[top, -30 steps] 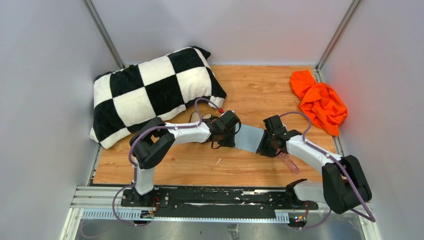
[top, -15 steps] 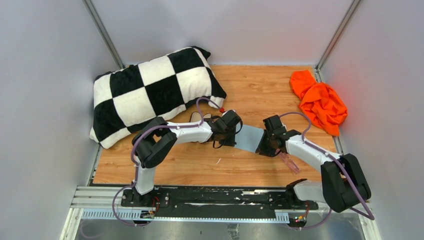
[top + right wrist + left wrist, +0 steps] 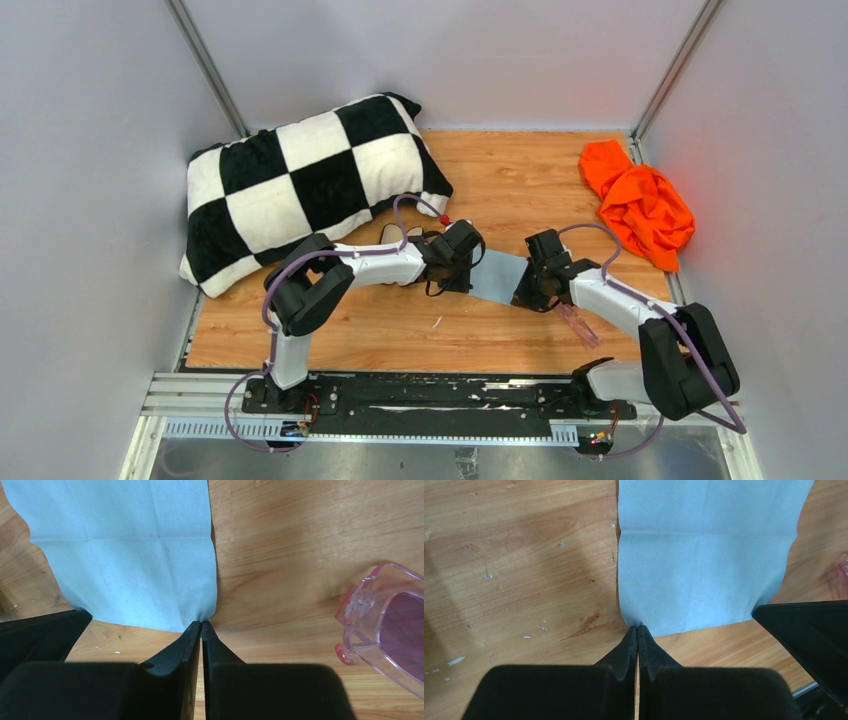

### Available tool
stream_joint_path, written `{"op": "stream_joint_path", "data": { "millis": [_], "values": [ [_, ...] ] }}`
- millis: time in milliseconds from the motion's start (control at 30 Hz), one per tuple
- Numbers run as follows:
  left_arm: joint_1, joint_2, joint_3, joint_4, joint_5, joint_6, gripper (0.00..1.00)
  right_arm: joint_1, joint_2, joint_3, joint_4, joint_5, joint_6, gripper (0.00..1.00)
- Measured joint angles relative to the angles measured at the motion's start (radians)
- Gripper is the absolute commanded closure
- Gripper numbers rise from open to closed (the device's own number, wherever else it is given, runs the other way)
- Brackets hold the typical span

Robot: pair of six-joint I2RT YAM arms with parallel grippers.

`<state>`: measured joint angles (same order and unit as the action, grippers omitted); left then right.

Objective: Organize the sunglasses
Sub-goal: Fold the glasses cleaning cloth at the center of the board.

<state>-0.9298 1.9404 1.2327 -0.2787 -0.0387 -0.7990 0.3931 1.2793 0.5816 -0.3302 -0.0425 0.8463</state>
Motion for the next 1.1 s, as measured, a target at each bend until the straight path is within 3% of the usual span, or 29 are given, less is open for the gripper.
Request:
{"op": "stream_joint_path", "data": {
  "millis": [67, 867, 1100],
  "values": [
    [0.000, 0.000, 0.000, 0.000, 0.003, 0.003, 1.00, 0.000, 0.005, 0.000, 0.006, 0.000, 0.003, 1.00],
    [-0.010, -0.049, -0.041, -0.015, 0.018, -0.013, 1.00, 0.000, -0.071, -0.017, -0.061, 0.014, -0.006, 1.00],
    [-0.010, -0.050, 0.026, -0.073, 0.013, 0.000, 1.00, 0.000, -0.045, 0.045, -0.086, 0.050, -0.028, 1.00]
  ]
}}
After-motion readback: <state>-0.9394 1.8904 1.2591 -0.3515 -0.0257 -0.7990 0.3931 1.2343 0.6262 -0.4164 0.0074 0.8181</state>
